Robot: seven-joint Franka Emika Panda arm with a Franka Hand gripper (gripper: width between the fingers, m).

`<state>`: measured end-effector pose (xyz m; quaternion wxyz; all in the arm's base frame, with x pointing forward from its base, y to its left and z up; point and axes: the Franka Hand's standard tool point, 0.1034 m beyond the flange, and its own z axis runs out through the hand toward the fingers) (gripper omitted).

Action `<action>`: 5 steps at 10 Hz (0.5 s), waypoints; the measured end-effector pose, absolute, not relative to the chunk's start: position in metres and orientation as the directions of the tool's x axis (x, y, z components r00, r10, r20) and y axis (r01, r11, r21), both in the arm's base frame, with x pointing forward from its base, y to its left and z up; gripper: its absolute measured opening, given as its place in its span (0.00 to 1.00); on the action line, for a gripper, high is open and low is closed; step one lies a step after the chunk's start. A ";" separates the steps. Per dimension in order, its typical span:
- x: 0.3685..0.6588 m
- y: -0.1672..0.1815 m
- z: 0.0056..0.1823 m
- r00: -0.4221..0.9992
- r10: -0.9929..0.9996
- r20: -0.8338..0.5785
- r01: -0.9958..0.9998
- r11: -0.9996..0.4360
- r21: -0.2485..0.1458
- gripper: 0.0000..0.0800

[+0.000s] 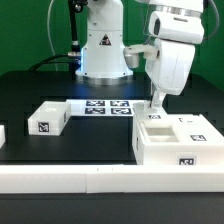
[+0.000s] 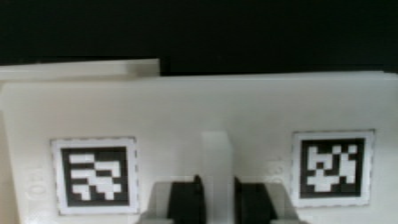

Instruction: Assemble cabinet

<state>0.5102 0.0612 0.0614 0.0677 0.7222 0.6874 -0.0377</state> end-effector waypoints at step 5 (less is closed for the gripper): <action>0.511 0.060 0.061 0.040 0.988 -0.148 0.998 -0.034 0.044 0.08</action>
Offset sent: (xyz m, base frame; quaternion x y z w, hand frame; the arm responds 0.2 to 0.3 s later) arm 0.0000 0.0000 0.0000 0.0000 0.0000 0.0000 1.0000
